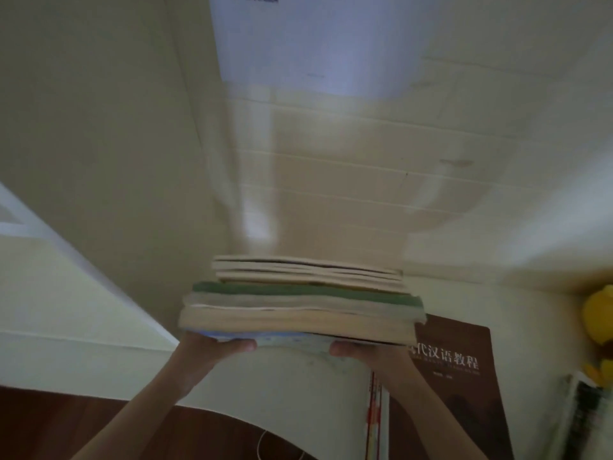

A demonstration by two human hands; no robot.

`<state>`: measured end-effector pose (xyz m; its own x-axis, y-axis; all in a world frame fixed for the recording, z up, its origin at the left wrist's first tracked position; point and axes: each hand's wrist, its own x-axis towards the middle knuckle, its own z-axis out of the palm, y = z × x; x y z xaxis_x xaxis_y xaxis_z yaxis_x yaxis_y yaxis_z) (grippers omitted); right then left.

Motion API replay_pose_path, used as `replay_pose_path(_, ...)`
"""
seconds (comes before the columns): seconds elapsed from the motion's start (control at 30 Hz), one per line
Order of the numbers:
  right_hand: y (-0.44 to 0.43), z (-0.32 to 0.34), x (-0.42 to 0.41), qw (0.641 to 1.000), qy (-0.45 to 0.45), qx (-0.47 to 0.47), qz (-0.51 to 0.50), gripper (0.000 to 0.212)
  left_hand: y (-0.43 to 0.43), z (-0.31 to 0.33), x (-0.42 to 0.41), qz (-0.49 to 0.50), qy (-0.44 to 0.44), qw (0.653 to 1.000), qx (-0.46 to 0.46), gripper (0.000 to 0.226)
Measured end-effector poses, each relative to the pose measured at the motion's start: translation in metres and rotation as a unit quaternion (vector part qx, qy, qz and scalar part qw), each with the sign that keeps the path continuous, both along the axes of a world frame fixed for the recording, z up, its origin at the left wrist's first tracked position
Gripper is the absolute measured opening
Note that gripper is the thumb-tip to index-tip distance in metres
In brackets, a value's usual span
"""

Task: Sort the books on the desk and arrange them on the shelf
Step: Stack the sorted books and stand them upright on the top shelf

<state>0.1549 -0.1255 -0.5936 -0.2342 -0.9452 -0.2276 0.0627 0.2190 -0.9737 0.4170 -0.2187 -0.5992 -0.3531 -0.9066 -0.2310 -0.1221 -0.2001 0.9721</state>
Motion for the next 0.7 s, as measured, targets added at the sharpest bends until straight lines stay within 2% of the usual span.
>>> replay_pose_path(0.1, 0.000, -0.003, 0.000, 0.999, -0.001, 0.031, 0.018, 0.050, -0.004, 0.006, -0.005, -0.059, -0.037, 0.997, -0.018, 0.040)
replay_pose_path(0.37, -0.003, -0.008, -0.003, 0.993, 0.011, 0.102, 0.055, 0.030, -0.016, 0.001, -0.010, -0.067, -0.037, 0.997, 0.022, 0.058)
replay_pose_path(0.47, -0.007, -0.005, -0.004, 0.995, 0.039, 0.080, 0.045, 0.041, -0.019, 0.002, -0.010, -0.078, -0.042, 0.996, 0.020, 0.070)
replay_pose_path(0.57, -0.006, -0.010, -0.002, 0.997, 0.042, 0.062, 0.018, 0.050, -0.020, -0.001, -0.009, -0.071, -0.093, 0.993, 0.008, 0.052)
replay_pose_path(0.7, -0.005, -0.007, 0.001, 0.996, 0.019, 0.077, 0.034, 0.043, -0.015, 0.003, -0.010, -0.066, -0.133, 0.988, -0.044, 0.036)
